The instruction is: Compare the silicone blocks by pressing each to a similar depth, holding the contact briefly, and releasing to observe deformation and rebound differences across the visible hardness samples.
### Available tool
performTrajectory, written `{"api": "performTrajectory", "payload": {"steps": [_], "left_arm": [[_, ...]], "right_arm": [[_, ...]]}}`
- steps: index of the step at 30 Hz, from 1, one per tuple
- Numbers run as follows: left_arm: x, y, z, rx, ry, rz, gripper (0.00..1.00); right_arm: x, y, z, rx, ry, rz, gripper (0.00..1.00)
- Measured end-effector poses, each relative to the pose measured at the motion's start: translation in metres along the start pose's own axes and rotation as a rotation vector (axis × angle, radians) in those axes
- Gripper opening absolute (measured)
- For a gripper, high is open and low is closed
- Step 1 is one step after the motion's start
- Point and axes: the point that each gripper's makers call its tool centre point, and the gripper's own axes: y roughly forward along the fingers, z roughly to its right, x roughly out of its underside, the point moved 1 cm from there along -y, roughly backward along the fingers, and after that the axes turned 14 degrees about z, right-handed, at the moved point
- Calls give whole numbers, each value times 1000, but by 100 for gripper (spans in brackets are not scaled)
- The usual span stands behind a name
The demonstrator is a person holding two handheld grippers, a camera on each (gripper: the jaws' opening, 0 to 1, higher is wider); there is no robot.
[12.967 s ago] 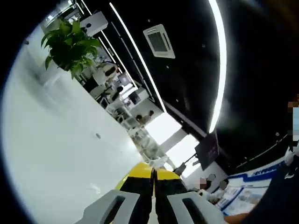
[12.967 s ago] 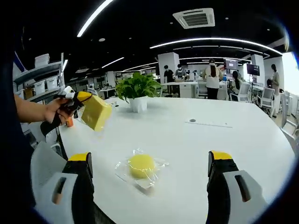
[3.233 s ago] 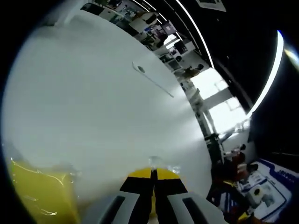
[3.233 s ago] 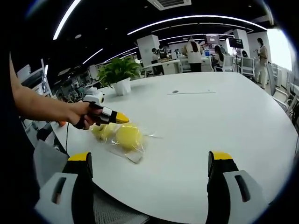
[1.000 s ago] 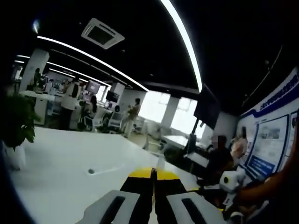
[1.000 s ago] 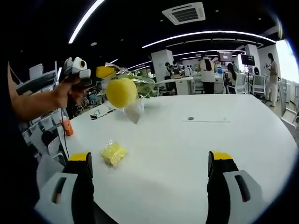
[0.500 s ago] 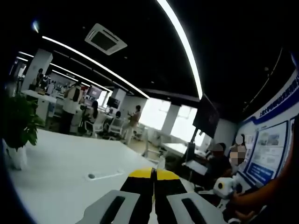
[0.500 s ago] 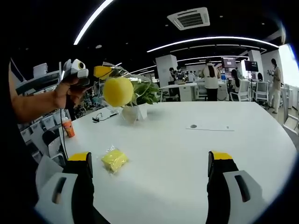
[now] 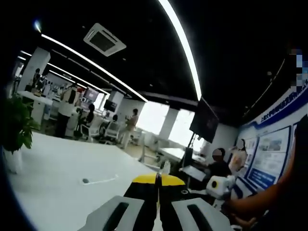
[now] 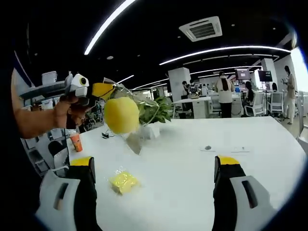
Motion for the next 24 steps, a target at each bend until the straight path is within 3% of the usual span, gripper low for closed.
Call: {"api": "performTrajectory", "payload": {"steps": [5,10,16,18,21,24], "left_arm": [[5,-6,11,20,-1,-21,0],[7,-10,20,30,5,-24,0],[3,-16,31,65,-36,-9,0],[3,-17,36,89,-44,-12,0],[4,-18,37,91,-61,-15,0],[6,-21,42,104,-67,-20,0]], "right_arm": [[-2,9,-13,-92,-31,-22,96],[-9,15,-20,-137,-5,-6,96],[-21,29,-38,-204,52,73,96],[-29,34,-52,-286,57,131,96],[-27,39,-59,-310,85,137,96],[-24,42,-68,-348,87,130,86]]}}
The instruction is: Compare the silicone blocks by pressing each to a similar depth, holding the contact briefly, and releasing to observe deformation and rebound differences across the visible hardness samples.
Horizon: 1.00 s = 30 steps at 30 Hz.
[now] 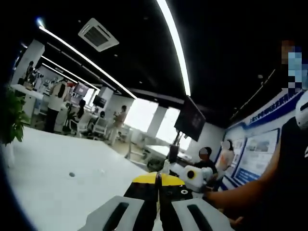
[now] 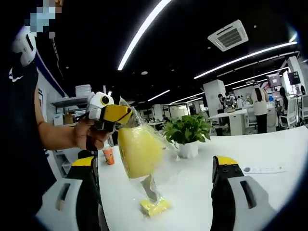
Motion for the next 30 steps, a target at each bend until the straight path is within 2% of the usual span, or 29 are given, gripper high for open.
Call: {"api": "performTrajectory", "payload": {"steps": [5,11,13,14,17,25,30], "left_arm": [[1,-3,5,17,-13,-5,0],[-2,-4,10,34,-20,1,0],[-3,-4,11,37,-26,5,0],[-3,-4,11,37,-26,7,0],[-4,-3,11,39,-36,12,0],[0,-2,13,45,-49,4,0],[0,-2,13,44,-46,5,0]], "right_arm": [[4,4,-8,-36,9,-4,77],[5,7,-18,-87,14,1,60],[5,8,-21,-100,40,2,57],[5,8,-23,-108,80,8,56],[3,8,-23,-113,69,19,44],[1,8,-26,-119,89,35,31],[1,7,-27,-112,98,33,28]]}}
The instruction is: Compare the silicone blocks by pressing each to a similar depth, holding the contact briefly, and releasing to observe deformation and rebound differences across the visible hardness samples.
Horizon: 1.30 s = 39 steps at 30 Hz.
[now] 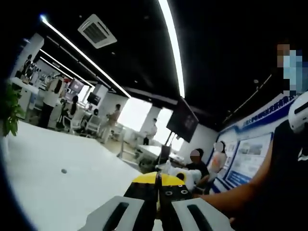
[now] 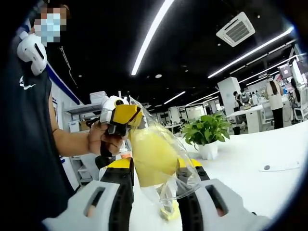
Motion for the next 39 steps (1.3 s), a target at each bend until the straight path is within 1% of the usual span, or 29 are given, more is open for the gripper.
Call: {"api": "performTrajectory", "payload": {"steps": [4,5,7,8,9,10,12,18,22,26,27,29,36,37,38,39], "left_arm": [[1,-2,-2,-9,-9,2,0],[2,-2,-3,-15,-23,3,0],[5,-3,-2,-8,-26,1,0],[6,-4,-2,-6,-24,-4,0],[10,-5,-4,-11,-41,-20,0],[12,-6,-4,-16,-51,-28,0],[16,-8,-5,-12,-31,-39,0],[19,-8,-4,-2,-10,-47,0],[19,-8,-6,-4,-28,-47,0],[20,-9,-4,16,9,-51,0],[21,-11,-2,32,27,-51,0],[21,-12,0,41,47,-55,0],[22,-13,-4,24,47,-67,0],[22,-13,-6,23,98,-67,0],[22,-13,-6,25,122,-70,0],[22,-13,-5,22,107,-71,0]], "right_arm": [[2,-3,-2,-5,20,-16,25],[3,-3,-2,-4,25,-20,24],[4,-5,-3,2,25,-31,22],[5,-6,-3,4,29,-40,20],[9,-9,-6,5,57,-71,19],[10,-10,-6,5,60,-84,18],[13,-13,-6,9,60,-111,15],[13,-15,-8,14,93,-136,10],[13,-15,-8,18,119,-148,8],[13,-16,-8,28,159,-164,7],[14,-17,-10,25,157,-166,6],[15,-17,-12,19,159,-176,6],[17,-17,-12,22,167,-192,5],[17,-17,-12,24,169,-196,5],[17,-17,-12,25,171,-199,5],[17,-17,-12,26,174,-199,5]]}}
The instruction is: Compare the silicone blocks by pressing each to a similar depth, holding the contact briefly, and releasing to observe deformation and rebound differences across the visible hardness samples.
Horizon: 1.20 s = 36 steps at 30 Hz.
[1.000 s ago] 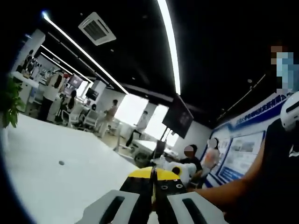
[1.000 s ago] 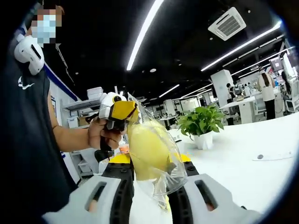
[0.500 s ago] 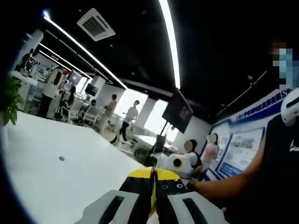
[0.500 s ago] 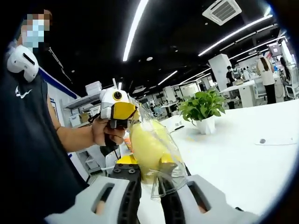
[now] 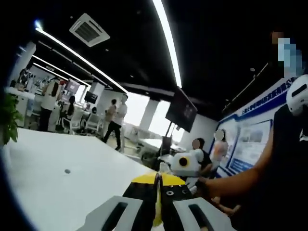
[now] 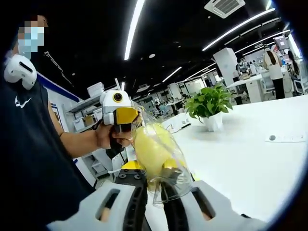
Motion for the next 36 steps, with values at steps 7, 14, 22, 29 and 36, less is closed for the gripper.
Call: {"api": "performTrajectory", "payload": {"steps": [7,14,22,29,36], "left_arm": [[-1,1,-1,-6,-12,-9,0],[-3,1,-2,-27,-88,-6,0],[-2,2,-2,-27,-75,-5,0],[-4,1,0,-20,-64,5,0],[-3,1,-2,-28,-54,-7,0]], "right_arm": [[-2,-1,0,2,5,0,5],[-3,0,-1,-1,23,0,5],[-3,-1,0,-5,15,-5,5],[-5,0,-2,-4,30,-2,6],[-3,0,-1,1,23,-3,7]]}}
